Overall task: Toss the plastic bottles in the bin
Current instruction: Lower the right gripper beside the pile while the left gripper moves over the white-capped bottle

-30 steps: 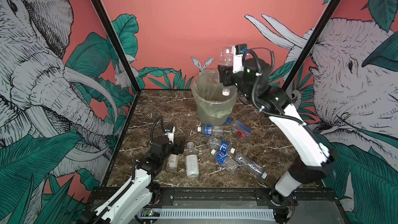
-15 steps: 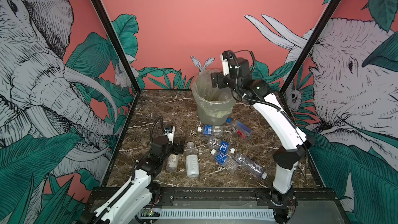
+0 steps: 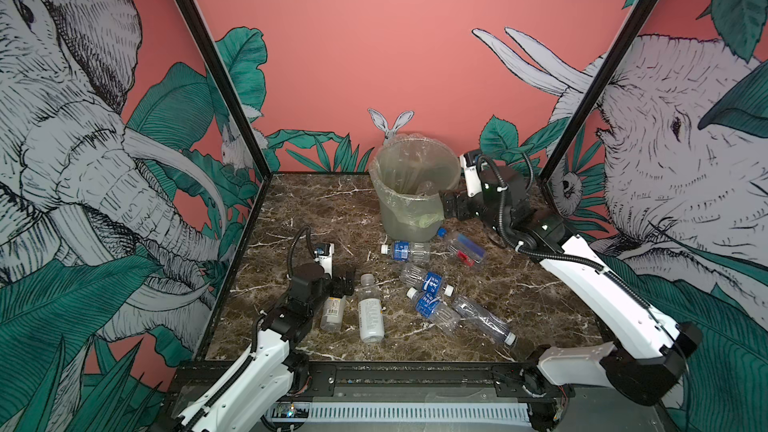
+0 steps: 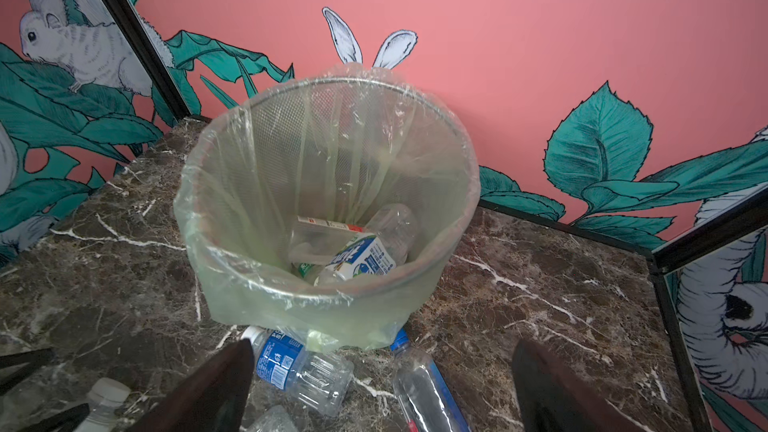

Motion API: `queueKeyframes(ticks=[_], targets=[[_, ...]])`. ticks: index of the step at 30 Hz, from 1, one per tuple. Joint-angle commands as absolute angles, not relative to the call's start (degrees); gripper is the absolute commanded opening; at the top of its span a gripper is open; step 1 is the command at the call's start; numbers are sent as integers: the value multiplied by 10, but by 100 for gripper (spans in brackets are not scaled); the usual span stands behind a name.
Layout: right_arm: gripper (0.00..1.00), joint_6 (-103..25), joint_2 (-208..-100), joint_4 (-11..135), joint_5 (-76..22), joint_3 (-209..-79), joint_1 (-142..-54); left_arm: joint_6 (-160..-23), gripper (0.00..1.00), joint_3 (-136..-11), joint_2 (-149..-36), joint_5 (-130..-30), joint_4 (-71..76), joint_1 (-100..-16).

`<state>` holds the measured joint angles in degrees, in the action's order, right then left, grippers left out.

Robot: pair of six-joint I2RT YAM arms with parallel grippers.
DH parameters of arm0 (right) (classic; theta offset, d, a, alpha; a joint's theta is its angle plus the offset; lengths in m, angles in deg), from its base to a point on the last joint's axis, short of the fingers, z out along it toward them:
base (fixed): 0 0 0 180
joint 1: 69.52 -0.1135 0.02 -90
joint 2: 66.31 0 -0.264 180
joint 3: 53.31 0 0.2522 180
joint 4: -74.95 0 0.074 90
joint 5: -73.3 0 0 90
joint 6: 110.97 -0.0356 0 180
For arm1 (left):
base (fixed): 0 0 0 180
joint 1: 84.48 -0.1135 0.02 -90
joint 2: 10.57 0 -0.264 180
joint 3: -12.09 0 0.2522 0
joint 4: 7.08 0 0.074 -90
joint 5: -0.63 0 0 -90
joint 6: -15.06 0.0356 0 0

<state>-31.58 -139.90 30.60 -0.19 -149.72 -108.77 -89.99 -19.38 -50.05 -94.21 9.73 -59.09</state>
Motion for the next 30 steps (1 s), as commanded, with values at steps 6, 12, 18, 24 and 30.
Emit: queueKeyframes(ticks=[6, 12, 18, 24, 30], targets=[[99, -349, -1276, 341, 28, -1302, -1084, -922, 100, -243, -483, -983, 175, -554], [99, -364, -1192, 363, 40, -1154, -1083, -964, 100, -266, -484, -1019, 216, -499], [98, -370, -1090, 390, 97, -1031, -1083, -1016, 100, -319, -513, -1058, 290, -433], [98, -376, -1032, 447, 83, -964, -1084, -1077, 99, -354, -564, -1084, 324, -358], [98, -382, -1014, 500, 104, -899, -1085, -1141, 100, -379, -623, -1121, 362, -293]])
